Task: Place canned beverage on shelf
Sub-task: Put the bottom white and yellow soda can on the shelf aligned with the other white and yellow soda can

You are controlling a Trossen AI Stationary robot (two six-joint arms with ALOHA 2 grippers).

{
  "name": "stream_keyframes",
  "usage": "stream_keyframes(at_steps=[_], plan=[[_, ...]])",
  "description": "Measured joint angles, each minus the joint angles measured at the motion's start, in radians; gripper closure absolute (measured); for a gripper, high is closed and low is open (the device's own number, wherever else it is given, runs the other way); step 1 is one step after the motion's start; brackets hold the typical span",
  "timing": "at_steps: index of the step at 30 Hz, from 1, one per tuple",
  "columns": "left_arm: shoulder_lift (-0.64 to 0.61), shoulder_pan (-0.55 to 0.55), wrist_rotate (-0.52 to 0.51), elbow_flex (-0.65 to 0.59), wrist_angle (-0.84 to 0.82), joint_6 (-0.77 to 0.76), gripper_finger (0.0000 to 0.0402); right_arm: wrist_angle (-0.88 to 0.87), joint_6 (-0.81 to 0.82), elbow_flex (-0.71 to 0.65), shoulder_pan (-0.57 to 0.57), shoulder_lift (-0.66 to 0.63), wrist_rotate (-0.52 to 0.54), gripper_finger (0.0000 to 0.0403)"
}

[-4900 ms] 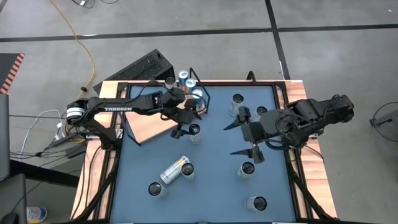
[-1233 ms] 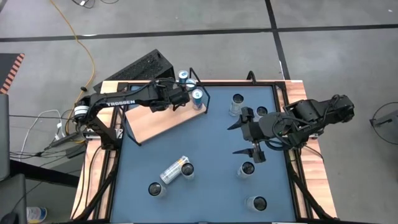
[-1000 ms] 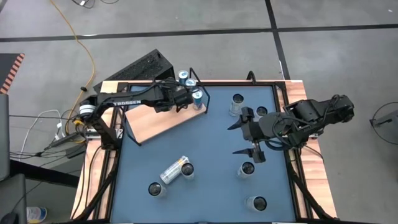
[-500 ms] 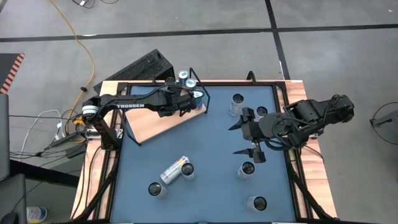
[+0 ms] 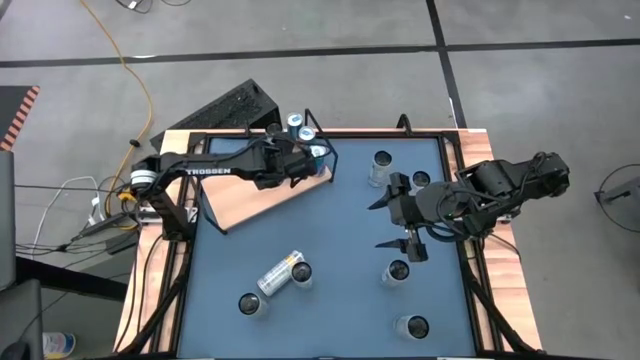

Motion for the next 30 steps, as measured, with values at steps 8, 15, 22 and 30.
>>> stream_keyframes(at_steps=[8,15,22,30], plan=[[-0.031,-0.022,-0.037,0.079,-0.087,0.029,0.0096,-0.002,0.012,0.0,0.0,0.0,0.0,0.002],[-0.053,-0.147,0.012,0.098,-0.1,0.063,0.0097,-0.047,0.064,0.0,0.004,0.0,0.0,0.002],[-0.076,-0.365,-0.131,-0.061,0.108,0.154,0.0097,-0.052,0.069,0.0,0.038,0.0,0.001,0.002],[-0.269,-0.35,0.235,-0.55,0.974,0.52,0.0097,-0.051,0.088,0.0,0.082,0.0,0.002,0.002]])
